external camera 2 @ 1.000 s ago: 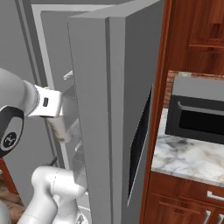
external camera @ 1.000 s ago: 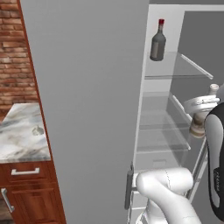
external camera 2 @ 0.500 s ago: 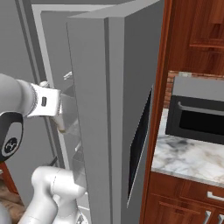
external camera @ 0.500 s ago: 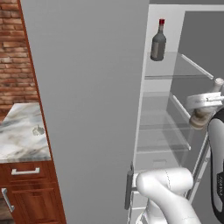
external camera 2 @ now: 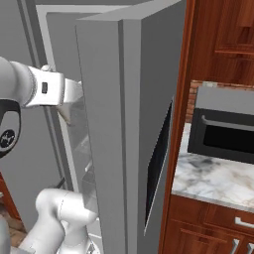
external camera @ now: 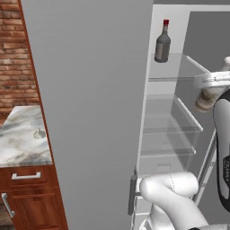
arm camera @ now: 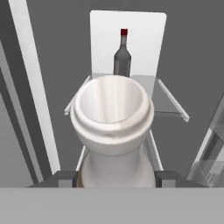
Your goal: Place the liquors on the top shelf of the fridge to keep them out of children's reach, and place the garlic on lower shelves for easy access.
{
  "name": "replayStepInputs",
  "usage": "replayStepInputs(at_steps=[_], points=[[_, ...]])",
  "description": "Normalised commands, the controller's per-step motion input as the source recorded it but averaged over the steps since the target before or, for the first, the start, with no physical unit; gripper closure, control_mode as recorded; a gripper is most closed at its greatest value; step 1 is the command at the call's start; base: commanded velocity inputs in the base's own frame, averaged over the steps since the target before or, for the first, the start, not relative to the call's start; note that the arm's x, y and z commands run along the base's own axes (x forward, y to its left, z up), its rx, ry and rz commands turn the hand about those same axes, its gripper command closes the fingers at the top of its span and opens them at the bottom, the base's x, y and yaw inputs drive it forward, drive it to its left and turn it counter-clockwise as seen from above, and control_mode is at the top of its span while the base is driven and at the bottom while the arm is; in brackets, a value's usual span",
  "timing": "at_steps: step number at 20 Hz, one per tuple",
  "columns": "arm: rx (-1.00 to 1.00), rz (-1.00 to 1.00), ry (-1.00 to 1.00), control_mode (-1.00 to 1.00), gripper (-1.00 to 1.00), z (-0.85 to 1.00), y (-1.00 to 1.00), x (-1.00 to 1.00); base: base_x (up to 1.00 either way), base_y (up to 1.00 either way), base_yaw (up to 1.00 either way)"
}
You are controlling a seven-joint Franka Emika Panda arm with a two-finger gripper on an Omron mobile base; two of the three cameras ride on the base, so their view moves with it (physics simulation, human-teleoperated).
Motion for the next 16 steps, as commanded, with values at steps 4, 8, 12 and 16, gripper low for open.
replayStepInputs(at_steps=[4, 8, 12, 16], points=[[0.00, -0.01, 0.00, -1.00, 1.00, 0.09, -0.07, 0.34, 0.00, 0.00, 0.00], [0.01, 0.00, 0.00, -1.00, 1.00, 0.00, -0.07, 0.50, 0.00, 0.00, 0.00], [0.01, 0.00, -0.04, -1.00, 1.00, 0.00, -0.11, 0.54, 0.00, 0.00, 0.00], [0.00, 0.00, -0.04, -1.00, 1.00, 0.00, -0.11, 0.56, 0.00, 0.00, 0.00]])
